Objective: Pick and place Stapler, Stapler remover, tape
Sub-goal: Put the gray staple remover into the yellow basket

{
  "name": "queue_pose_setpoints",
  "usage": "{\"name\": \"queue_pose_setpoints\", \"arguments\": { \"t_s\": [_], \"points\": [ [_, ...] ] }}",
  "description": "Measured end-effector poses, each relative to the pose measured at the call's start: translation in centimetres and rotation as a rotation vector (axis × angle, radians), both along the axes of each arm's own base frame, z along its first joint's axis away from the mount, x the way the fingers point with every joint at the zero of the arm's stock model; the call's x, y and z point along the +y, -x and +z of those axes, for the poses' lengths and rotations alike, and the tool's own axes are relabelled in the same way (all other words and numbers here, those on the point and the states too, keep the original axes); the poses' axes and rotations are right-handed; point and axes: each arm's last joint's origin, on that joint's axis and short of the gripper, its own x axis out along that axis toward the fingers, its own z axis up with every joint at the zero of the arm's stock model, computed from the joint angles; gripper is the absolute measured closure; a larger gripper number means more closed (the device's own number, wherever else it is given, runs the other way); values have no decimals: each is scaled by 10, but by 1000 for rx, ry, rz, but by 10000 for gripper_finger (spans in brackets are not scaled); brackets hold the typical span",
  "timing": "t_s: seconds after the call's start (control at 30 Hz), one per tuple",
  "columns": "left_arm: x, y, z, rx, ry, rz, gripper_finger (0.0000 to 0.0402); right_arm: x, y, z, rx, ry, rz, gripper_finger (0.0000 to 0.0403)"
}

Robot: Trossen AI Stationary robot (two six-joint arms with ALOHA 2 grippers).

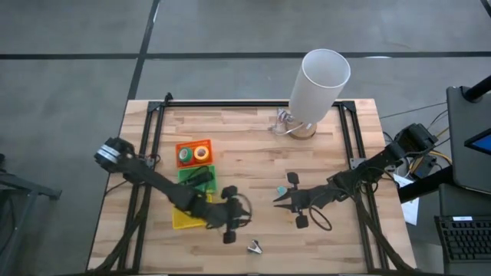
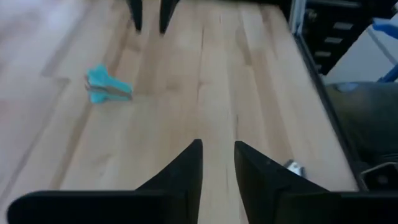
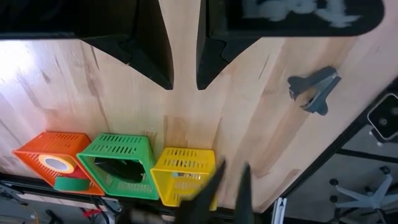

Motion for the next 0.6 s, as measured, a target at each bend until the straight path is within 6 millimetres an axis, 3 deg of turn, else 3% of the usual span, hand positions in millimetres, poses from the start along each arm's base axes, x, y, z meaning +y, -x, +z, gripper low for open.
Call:
{"name": "queue_pose_setpoints", "arguments": {
  "t_s": [0.27, 0.6],
  "points": [
    [9, -35, -48, 98, 199, -248, 286, -1, 2, -3, 12, 31, 10, 339],
    [3, -54, -65, 113, 262, -253, 248, -2, 2, -5, 20, 43, 13, 339]
  ]
}}
